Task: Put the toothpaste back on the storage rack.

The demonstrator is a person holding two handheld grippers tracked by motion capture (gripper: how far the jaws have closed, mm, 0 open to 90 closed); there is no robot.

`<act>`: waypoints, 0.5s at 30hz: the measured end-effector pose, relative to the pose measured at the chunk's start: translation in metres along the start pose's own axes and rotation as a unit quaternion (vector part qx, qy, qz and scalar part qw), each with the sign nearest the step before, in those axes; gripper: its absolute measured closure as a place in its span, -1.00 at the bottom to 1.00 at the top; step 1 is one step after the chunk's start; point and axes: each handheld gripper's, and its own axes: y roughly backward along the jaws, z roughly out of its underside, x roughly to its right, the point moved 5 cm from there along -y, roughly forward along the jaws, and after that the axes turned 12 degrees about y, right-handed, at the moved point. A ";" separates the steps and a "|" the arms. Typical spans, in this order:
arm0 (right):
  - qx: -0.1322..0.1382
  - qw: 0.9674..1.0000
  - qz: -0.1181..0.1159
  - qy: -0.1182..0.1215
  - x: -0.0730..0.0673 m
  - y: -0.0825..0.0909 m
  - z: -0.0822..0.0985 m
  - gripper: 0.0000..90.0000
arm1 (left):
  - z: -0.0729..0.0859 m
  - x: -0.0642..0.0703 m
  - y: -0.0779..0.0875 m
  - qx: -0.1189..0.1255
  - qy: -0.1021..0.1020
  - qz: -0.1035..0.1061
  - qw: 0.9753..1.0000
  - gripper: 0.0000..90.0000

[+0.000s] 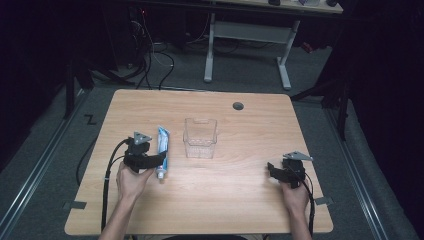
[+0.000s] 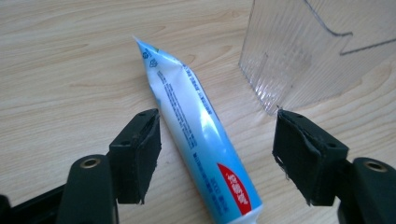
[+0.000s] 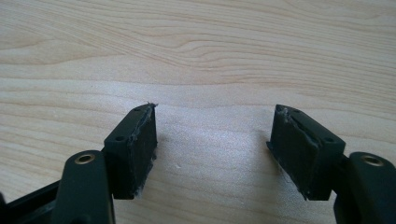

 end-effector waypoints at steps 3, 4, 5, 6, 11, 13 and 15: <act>0.000 1.000 0.000 0.000 0.000 0.000 0.000 -0.29 | -0.005 0.002 -0.005 -0.002 -0.004 -0.006 1.000 -0.28; 0.000 1.000 0.000 0.000 0.000 0.000 0.000 -0.29 | -0.008 0.003 -0.006 0.000 -0.005 -0.006 1.000 -0.28; 0.000 1.000 0.000 0.000 0.000 0.000 0.000 -0.29 | -0.009 0.003 -0.008 -0.003 -0.005 -0.007 1.000 -0.28; 0.000 1.000 0.000 0.000 0.000 0.000 0.000 -0.29 | -0.010 0.003 -0.009 -0.004 -0.008 -0.013 1.000 -0.29; 0.000 1.000 0.000 0.001 0.000 0.000 0.000 -0.29 | -0.016 0.004 -0.017 -0.011 -0.014 -0.029 0.999 -0.29; 0.000 1.000 0.000 0.001 0.000 0.000 0.000 -0.29 | -0.017 0.004 -0.020 -0.011 -0.005 -0.027 1.000 -0.27; 0.000 1.000 0.000 0.001 0.000 0.000 0.000 -0.29 | -0.019 0.004 -0.024 -0.015 -0.002 -0.031 0.999 -0.26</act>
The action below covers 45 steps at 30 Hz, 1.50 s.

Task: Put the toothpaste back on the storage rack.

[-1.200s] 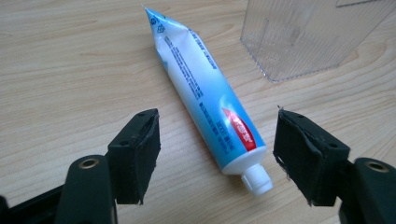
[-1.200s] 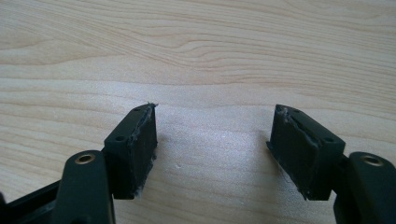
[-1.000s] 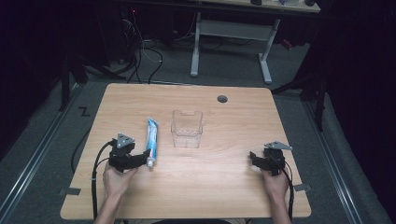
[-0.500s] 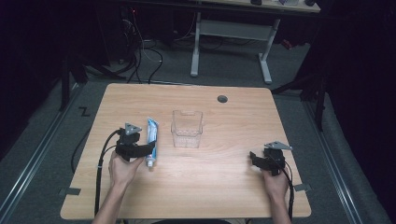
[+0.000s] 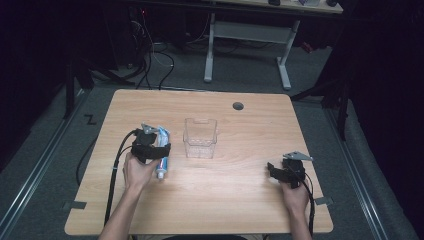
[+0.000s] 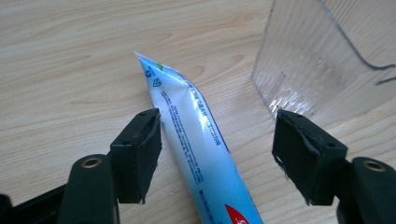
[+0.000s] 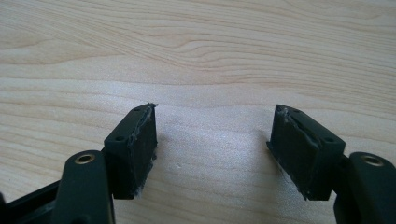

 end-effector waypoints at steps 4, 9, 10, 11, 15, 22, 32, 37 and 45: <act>0.000 1.000 0.000 0.000 0.000 0.000 0.000 -0.29 | -0.004 0.001 -0.007 -0.008 0.000 -0.006 1.000 -0.25; 0.000 1.000 0.000 0.000 0.000 0.000 0.000 -0.29 | -0.009 0.000 -0.014 -0.012 0.004 -0.016 1.000 -0.27; 0.000 1.000 0.000 0.000 0.000 0.000 0.000 -0.29 | -0.010 -0.001 -0.015 -0.013 0.008 -0.016 1.000 -0.27; 0.000 1.000 0.000 0.000 0.000 0.000 0.000 -0.29 | -0.010 -0.001 -0.017 -0.015 0.009 -0.018 1.000 -0.27; 0.000 1.000 0.000 0.000 0.000 0.000 0.000 -0.29 | -0.012 -0.002 -0.023 -0.022 0.007 -0.026 0.999 -0.27; 0.000 1.000 0.000 0.000 0.000 0.000 0.000 -0.29 | -0.014 -0.003 -0.038 -0.039 0.012 -0.032 0.999 -0.29; 0.000 1.000 0.000 0.000 0.000 0.000 0.000 -0.29 | -0.012 -0.006 -0.058 -0.052 0.015 -0.061 0.997 -0.27; 0.000 1.000 0.000 0.000 0.000 0.000 0.000 -0.29 | -0.011 -0.008 -0.065 -0.055 0.022 -0.068 0.996 -0.24; 0.000 1.000 0.000 0.000 0.000 0.000 0.000 -0.29 | -0.013 -0.006 -0.074 -0.066 0.017 -0.086 0.994 -0.20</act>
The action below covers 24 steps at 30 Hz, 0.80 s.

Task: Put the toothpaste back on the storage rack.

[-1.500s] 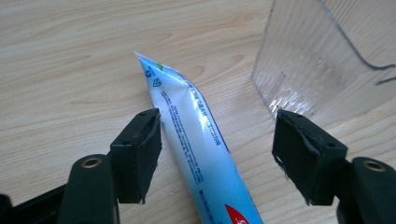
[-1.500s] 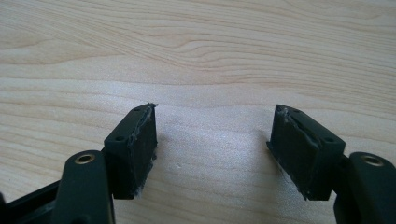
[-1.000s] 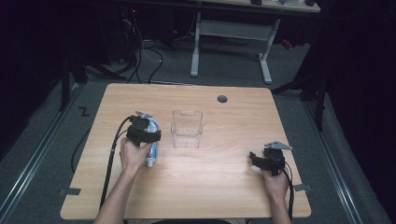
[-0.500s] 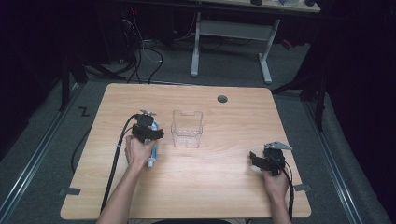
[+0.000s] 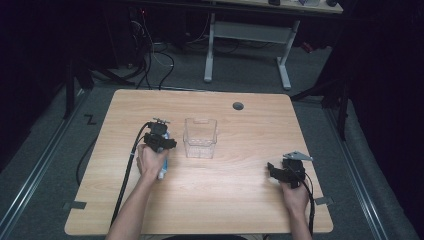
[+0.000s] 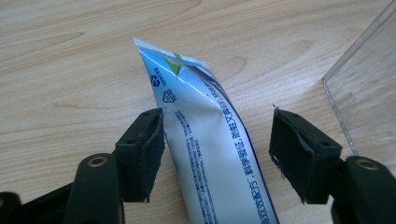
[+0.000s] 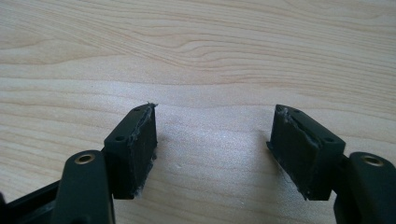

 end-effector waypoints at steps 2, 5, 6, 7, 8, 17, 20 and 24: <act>0.000 1.000 0.000 0.000 0.000 0.000 0.000 -0.29 | 0.000 0.000 -0.002 -0.006 0.002 -0.002 1.000 -0.18; 0.000 1.000 0.000 0.000 0.000 0.000 0.000 -0.29 | 0.000 0.000 -0.005 -0.008 0.000 -0.013 1.000 -0.16; 0.000 1.000 0.000 0.000 0.000 0.000 0.000 -0.29 | -0.001 -0.001 -0.005 -0.008 0.002 -0.013 1.000 -0.14; 0.000 1.000 0.000 0.000 0.000 0.000 0.000 -0.29 | -0.001 -0.002 -0.005 -0.008 0.006 -0.014 1.000 -0.13; 0.000 1.000 0.000 0.000 0.000 0.000 0.000 -0.29 | -0.001 -0.003 -0.006 -0.009 0.006 -0.014 1.000 -0.11; 0.000 1.000 0.000 0.000 0.000 0.000 0.000 -0.29 | -0.001 -0.007 -0.009 -0.019 0.017 -0.007 1.000 -0.07; 0.000 1.000 0.000 0.000 0.000 0.000 0.000 -0.29 | -0.001 -0.008 -0.009 -0.021 0.021 -0.002 1.000 -0.06; 0.000 1.000 0.000 0.000 0.000 0.000 0.000 -0.29 | -0.001 -0.010 -0.009 -0.026 0.025 0.008 0.999 -0.05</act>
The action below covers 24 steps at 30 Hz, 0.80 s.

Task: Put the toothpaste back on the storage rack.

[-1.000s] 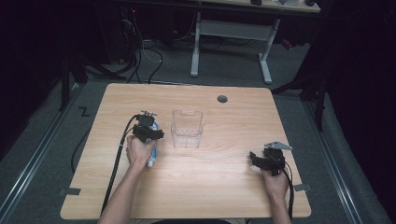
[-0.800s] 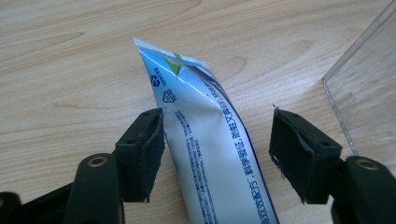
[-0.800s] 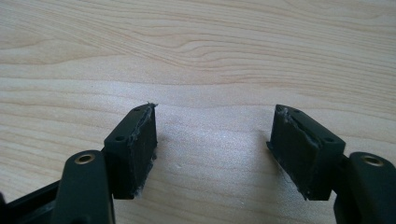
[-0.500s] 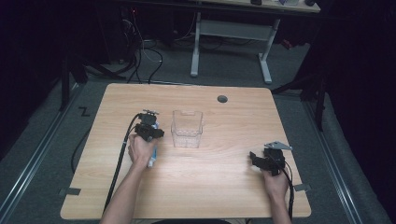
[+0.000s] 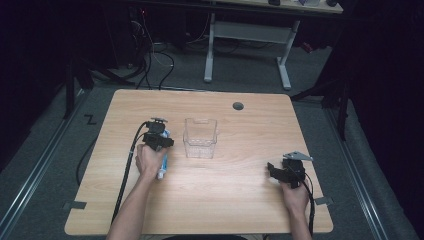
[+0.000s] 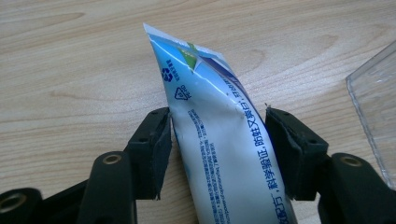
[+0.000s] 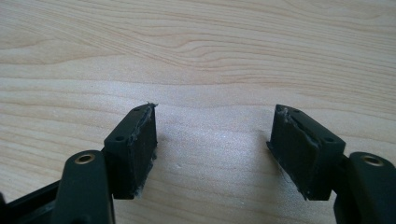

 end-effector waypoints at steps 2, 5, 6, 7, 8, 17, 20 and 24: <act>0.000 1.000 0.000 0.000 0.000 0.000 0.000 -0.29 | 0.000 -0.001 0.000 -0.002 0.002 0.003 1.000 -0.03; 0.000 1.000 0.000 0.000 0.000 0.000 0.000 -0.29 | 0.001 -0.002 -0.001 -0.003 0.002 0.002 1.000 0.01; 0.000 1.000 0.000 0.000 0.000 0.000 0.000 -0.29 | 0.001 -0.002 -0.001 -0.005 0.002 0.001 1.000 0.02; 0.000 1.000 0.000 0.000 0.000 0.000 0.000 -0.29 | 0.001 -0.003 -0.001 -0.005 0.002 0.000 1.000 0.03; 0.000 1.000 0.000 0.000 0.000 0.000 0.000 -0.29 | 0.001 -0.003 -0.002 -0.004 0.004 0.001 1.000 0.04; 0.000 1.000 0.000 0.000 0.000 0.000 0.000 -0.29 | 0.000 -0.005 -0.002 -0.013 0.010 0.001 1.000 0.10; 0.000 1.000 0.000 0.000 0.000 0.000 0.000 -0.29 | 0.000 -0.005 -0.002 -0.016 0.008 -0.002 1.000 0.12; 0.000 1.000 0.000 0.000 0.000 0.000 0.000 -0.29 | -0.001 -0.005 -0.001 -0.024 0.008 -0.007 1.000 0.17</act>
